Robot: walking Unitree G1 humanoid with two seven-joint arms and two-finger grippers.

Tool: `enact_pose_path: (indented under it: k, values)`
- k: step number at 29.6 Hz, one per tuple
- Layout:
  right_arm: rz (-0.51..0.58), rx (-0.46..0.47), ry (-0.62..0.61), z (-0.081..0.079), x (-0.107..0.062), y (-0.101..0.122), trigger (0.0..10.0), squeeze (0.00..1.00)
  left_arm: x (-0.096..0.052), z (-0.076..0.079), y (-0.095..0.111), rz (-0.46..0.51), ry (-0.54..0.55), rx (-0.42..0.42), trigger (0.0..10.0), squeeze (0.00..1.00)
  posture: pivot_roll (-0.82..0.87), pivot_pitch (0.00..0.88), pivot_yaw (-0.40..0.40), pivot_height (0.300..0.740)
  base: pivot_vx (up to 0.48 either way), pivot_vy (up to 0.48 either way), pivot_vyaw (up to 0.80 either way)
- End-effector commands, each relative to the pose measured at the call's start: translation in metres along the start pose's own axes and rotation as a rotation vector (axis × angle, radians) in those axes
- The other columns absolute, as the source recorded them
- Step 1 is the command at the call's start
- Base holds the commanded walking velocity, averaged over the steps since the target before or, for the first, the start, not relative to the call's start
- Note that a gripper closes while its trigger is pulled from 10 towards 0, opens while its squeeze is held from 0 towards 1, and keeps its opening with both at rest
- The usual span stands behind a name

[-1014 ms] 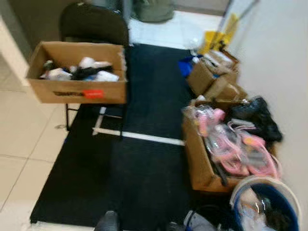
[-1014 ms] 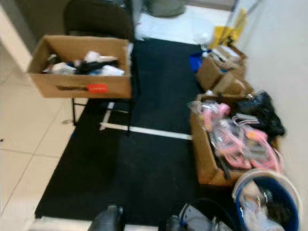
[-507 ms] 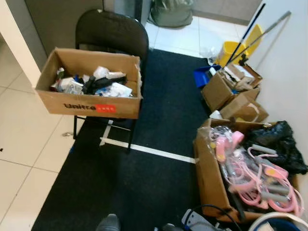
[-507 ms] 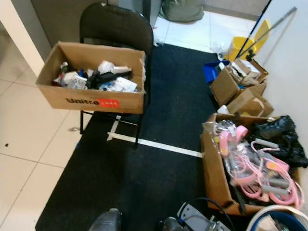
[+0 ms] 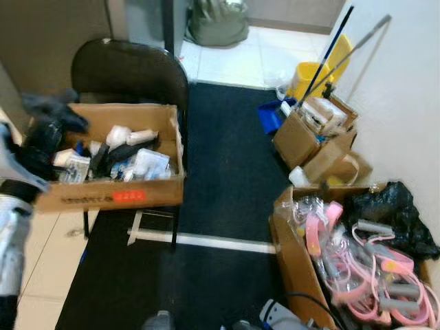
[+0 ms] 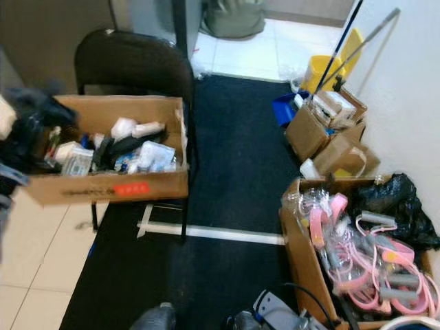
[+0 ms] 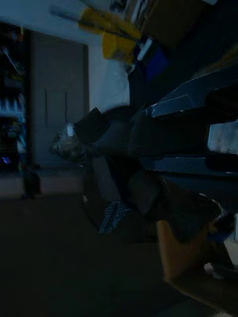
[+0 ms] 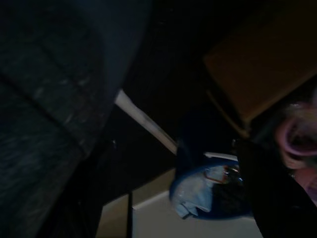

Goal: Picking trash to rubbish bin

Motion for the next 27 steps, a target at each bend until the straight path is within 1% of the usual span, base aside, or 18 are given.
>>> enact_pose_path:
  k: [1,4,9,10,11,12,14,16,17,18,19,20,21,22,25,26,27]
  values:
    - [0.061,0.029,0.052,-0.018,0.002,0.018,10.0,0.0,-0.002,0.001,-0.008,-0.031,0.004,-0.005,10.0,0.0,0.17,0.159,-0.033,0.74,0.33,0.0,0.0]
    - [0.062,0.03,0.055,-0.018,0.002,0.018,10.0,0.0,-0.004,0.0,-0.013,-0.044,0.021,-0.018,10.0,0.0,0.17,0.159,-0.033,0.74,0.324,0.0,0.0]
    - [0.064,0.027,0.057,-0.018,0.002,0.019,10.0,0.0,-0.009,-0.006,-0.02,-0.065,0.061,-0.023,10.0,0.0,0.17,0.159,-0.033,0.74,0.326,0.0,0.0]
    - [0.065,0.026,0.057,-0.018,0.002,0.019,10.0,0.0,-0.012,-0.01,-0.023,-0.072,0.077,-0.026,10.0,0.0,0.17,0.159,-0.033,0.74,0.33,0.0,0.0]
    - [0.067,0.025,0.057,-0.018,0.002,0.019,10.0,0.0,-0.016,-0.017,-0.028,-0.085,0.111,-0.026,10.0,0.0,0.18,0.158,-0.034,0.74,0.322,0.0,0.0]
    - [0.067,0.024,0.057,-0.018,0.002,0.02,10.0,0.0,-0.018,-0.021,-0.029,-0.086,0.129,-0.033,10.0,0.0,0.18,0.158,-0.034,0.74,0.322,0.0,0.0]
    - [0.068,0.023,0.057,-0.018,0.002,0.02,10.0,0.0,-0.019,-0.024,-0.03,-0.085,0.139,-0.038,10.0,0.0,0.18,0.158,-0.034,0.74,0.322,0.0,0.0]
    - [0.069,0.022,0.057,-0.018,0.002,0.02,10.0,0.0,-0.022,-0.032,-0.031,-0.087,0.175,-0.041,10.0,0.0,0.18,0.157,-0.034,0.74,0.322,0.0,0.0]
    - [0.069,0.021,0.058,-0.019,0.002,0.02,10.0,0.0,-0.025,-0.039,-0.033,-0.09,0.202,-0.05,10.0,0.0,0.18,0.153,-0.035,0.74,0.322,0.0,0.0]
    - [0.069,0.021,0.058,-0.019,0.002,0.02,10.0,0.0,-0.025,-0.039,-0.033,-0.09,0.202,-0.05,10.0,0.0,0.18,0.153,-0.035,0.74,0.322,0.0,0.0]
    - [0.07,0.02,0.058,-0.019,0.002,0.02,10.0,0.0,-0.026,-0.043,-0.033,-0.094,0.222,-0.046,10.0,0.0,0.18,0.153,-0.035,0.74,0.311,0.0,0.0]
    - [0.07,0.019,0.058,-0.019,0.002,0.02,10.0,0.0,-0.029,-0.052,-0.034,-0.099,0.261,-0.053,10.0,0.0,0.18,0.153,-0.035,0.74,0.296,0.0,0.0]
    - [0.07,0.018,0.057,-0.019,0.002,0.02,10.0,0.0,-0.03,-0.055,-0.034,-0.099,0.278,-0.061,10.0,0.0,0.18,0.153,-0.035,0.74,0.296,0.0,0.0]
    - [0.07,0.018,0.057,-0.019,0.002,0.02,10.0,0.0,-0.03,-0.055,-0.034,-0.099,0.278,-0.061,10.0,0.0,0.18,0.153,-0.035,0.74,0.296,0.0,0.0]
    - [0.069,0.014,0.056,-0.018,0.002,0.02,10.0,0.0,-0.033,-0.068,-0.04,-0.113,0.351,-0.111,10.0,0.0,0.18,0.152,-0.035,0.74,0.0,0.0,0.0]
    - [0.069,0.014,0.056,-0.018,0.002,0.02,10.0,0.0,-0.033,-0.068,-0.04,-0.113,0.351,-0.111,10.0,0.0,0.18,0.152,-0.035,0.74,0.0,0.0,0.0]
    - [0.069,0.014,0.056,-0.018,0.002,0.02,10.0,0.0,-0.033,-0.068,-0.041,-0.105,0.346,-0.139,10.0,1.0,0.18,0.152,-0.035,0.74,0.0,0.0,0.0]
Point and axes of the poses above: a point about 5 cm out from each wrist's last joint towards the gripper, its own x axis pointing out of the wrist towards the gripper, its own y axis along the axis of the wrist's last joint, z = x × y, the point moved 6 cm from there along x, pointing out of the wrist towards the gripper, and after that the axes turned 11 degrees about -x, right-handed, at the moved point
